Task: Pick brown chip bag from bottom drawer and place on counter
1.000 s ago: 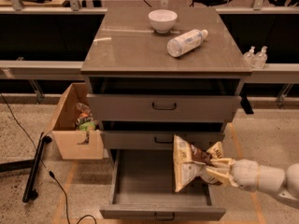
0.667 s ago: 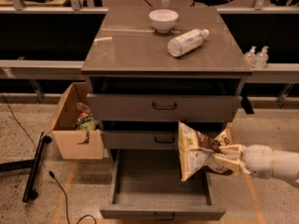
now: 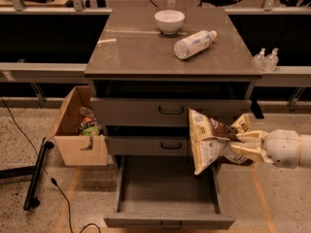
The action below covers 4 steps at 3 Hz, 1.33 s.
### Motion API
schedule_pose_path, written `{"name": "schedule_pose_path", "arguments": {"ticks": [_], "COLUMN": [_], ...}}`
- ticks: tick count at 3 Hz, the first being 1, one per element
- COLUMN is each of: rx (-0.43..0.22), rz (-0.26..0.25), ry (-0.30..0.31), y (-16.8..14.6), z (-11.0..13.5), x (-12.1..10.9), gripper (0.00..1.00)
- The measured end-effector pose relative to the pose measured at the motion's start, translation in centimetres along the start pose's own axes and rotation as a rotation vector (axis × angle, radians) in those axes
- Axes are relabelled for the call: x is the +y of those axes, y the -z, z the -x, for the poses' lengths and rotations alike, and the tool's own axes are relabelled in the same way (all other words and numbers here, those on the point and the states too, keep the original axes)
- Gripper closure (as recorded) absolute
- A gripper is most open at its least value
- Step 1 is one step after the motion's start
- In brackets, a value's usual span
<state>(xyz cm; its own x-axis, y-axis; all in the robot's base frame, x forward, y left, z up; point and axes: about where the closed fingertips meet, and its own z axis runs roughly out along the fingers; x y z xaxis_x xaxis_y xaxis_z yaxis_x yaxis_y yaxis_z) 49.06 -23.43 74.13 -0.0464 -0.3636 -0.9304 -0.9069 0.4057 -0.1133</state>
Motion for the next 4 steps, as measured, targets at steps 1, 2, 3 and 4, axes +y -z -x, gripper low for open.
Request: {"name": "schedule_pose_path", "arguments": {"ticks": [1, 2, 3, 4], "rx": [-0.006, 0.044, 0.11, 0.148], "rz": [-0.011, -0.018, -0.006, 0.026], "ry": [0.04, 0.079, 0.102, 0.132], "y": [0.9, 2.5, 3.6, 3.9], "z": [3.1, 7.4, 11.6, 15.5], "x": [-0.8, -2.0, -3.5, -5.5], "gripper": [1.0, 1.0, 1.0, 1.0]}}
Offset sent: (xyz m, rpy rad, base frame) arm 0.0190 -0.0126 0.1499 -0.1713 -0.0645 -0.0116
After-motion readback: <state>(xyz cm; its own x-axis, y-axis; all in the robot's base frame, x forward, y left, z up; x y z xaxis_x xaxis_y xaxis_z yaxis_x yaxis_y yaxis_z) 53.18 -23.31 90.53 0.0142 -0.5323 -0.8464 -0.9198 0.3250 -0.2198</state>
